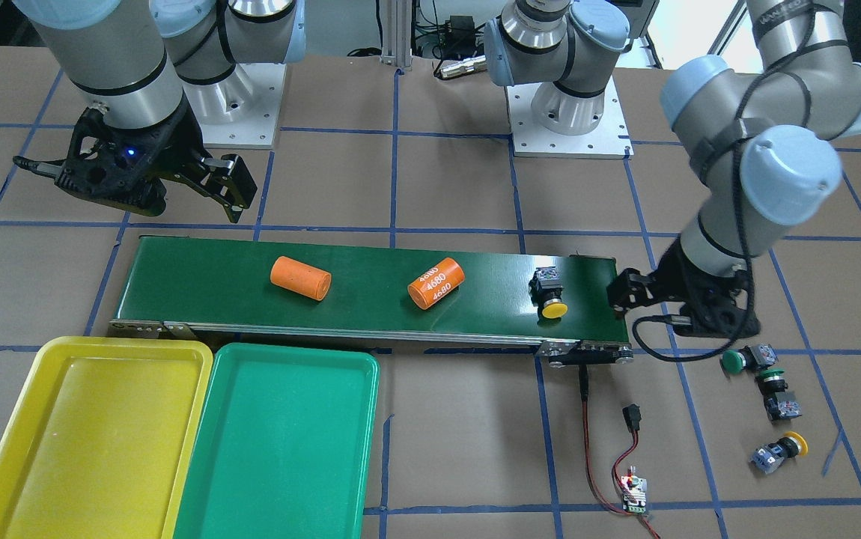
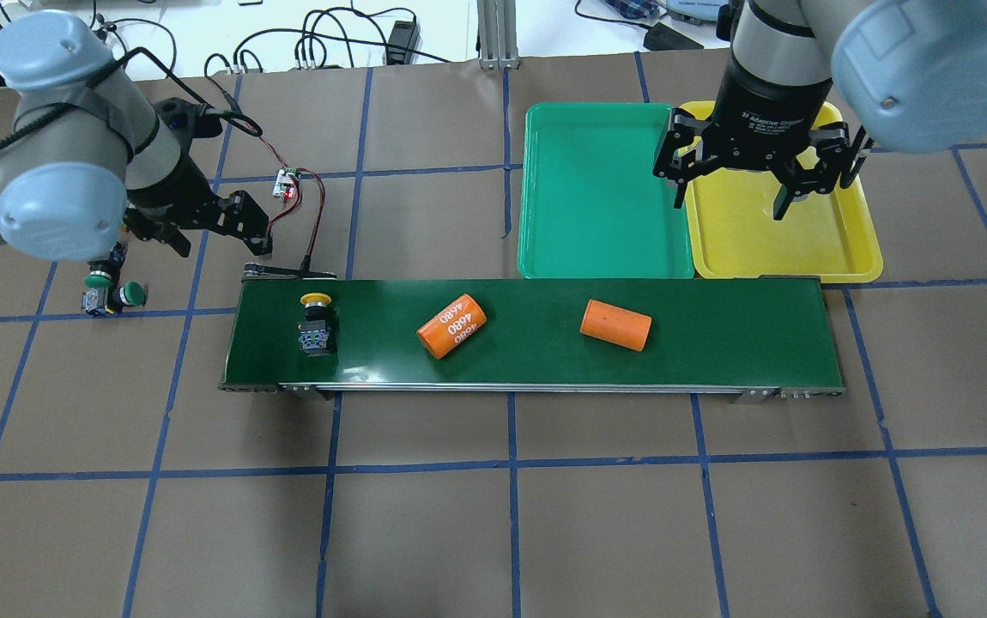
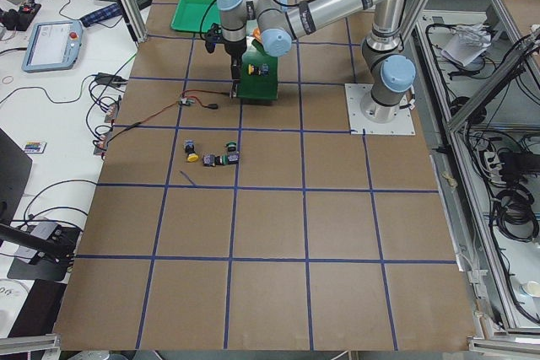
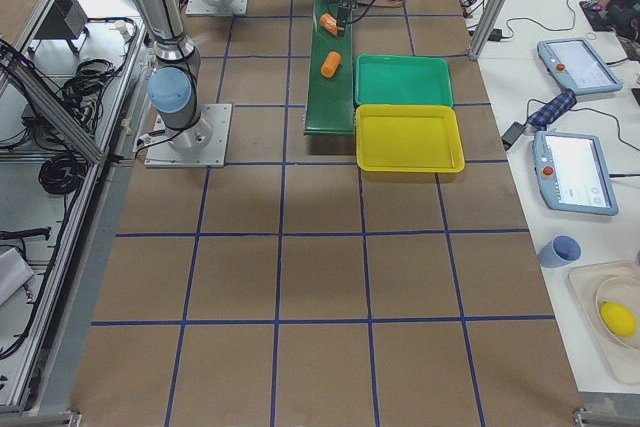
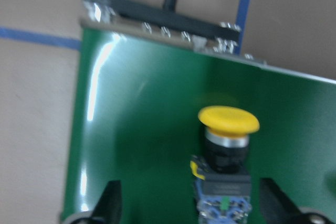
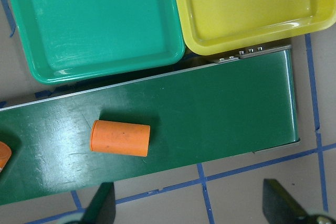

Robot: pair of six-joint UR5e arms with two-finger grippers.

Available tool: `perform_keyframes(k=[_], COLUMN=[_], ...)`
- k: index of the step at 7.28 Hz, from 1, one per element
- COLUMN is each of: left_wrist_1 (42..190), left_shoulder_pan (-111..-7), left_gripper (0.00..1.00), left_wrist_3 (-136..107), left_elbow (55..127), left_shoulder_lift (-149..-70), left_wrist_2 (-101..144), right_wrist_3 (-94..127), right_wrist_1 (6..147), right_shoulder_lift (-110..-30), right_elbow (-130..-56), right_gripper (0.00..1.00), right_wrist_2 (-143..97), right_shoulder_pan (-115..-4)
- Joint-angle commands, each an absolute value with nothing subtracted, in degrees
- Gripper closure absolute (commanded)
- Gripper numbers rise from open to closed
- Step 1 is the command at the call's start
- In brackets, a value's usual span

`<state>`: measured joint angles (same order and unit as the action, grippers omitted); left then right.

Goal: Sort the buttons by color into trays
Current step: 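Grasp the next yellow-capped push button with the left gripper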

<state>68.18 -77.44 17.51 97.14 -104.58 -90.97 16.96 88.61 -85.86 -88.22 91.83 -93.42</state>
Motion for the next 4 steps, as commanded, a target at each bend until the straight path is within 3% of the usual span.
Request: perform_keyframes(k=[1,2,4], left_wrist_1=[67.2,65.4,62.7], left_shoulder_pan=[-69.6,-68.7,-67.9], left_gripper=[0.0,0.0,0.0], left_wrist_3=[38.8,51.4,64.4], left_elbow=[82.6,76.3,72.9], left_shoulder_lift=[-117.0,-123.1,-129.3], left_wrist_2=[-91.3,-91.5,-91.2], right_wrist_3=[17.0,17.0,17.0], right_wrist_1=[88.7,88.7,88.7], right_shoulder_lift=[-85.9,-85.9,-85.9], right_elbow=[-88.2,-88.2,-88.2], right_gripper=[0.0,0.0,0.0], right_wrist_2=[91.8,91.8,91.8], right_shoulder_pan=[-93.4,-93.4,-93.4])
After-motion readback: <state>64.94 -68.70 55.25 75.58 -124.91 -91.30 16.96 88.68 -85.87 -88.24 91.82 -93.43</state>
